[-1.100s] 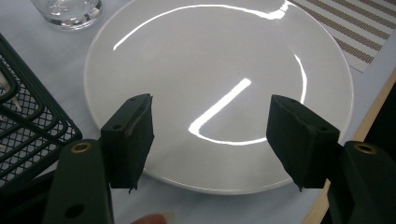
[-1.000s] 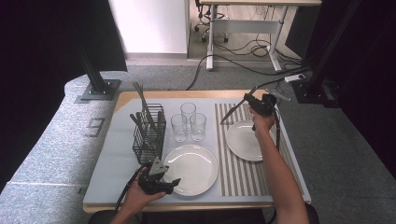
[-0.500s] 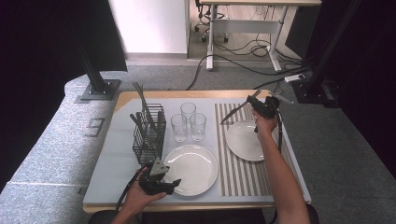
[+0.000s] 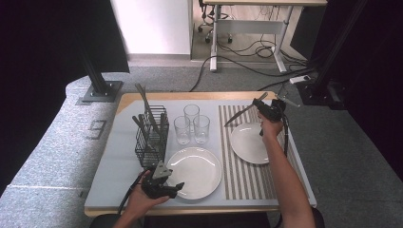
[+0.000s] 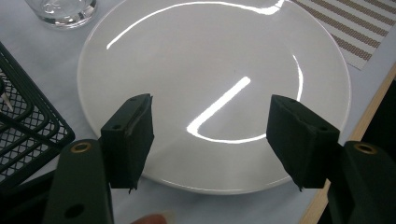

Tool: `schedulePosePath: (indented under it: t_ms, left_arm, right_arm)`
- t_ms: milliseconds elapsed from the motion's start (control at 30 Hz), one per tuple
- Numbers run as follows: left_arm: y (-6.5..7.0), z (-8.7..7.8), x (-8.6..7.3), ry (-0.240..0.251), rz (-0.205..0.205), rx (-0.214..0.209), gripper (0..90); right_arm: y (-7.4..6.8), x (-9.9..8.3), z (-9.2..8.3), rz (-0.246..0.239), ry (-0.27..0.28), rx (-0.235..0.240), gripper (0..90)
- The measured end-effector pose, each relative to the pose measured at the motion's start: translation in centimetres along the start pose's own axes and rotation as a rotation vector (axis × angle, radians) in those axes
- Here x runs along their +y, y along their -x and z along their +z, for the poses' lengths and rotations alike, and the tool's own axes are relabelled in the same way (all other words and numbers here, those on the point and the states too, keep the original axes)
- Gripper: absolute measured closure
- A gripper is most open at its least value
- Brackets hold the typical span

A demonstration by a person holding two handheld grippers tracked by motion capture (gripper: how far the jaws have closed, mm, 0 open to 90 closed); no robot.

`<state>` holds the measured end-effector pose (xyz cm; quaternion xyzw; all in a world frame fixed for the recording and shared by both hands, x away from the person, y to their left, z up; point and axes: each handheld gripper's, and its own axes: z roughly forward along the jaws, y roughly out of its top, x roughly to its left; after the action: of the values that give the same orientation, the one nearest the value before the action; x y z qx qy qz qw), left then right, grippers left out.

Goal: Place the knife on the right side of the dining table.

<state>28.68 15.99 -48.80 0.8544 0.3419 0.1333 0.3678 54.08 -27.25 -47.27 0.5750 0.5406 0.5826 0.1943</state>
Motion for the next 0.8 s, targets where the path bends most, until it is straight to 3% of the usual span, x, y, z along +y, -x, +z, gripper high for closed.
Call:
schedulePosePath:
  t_ms: [800]
  left_arm:
    - [0.1, 0.1, 0.0, -0.003, 0.001, 0.0, 32.1]
  right_arm:
    - [1.7, -0.9, -0.2, 0.068, 0.0, -0.026, 74.4]
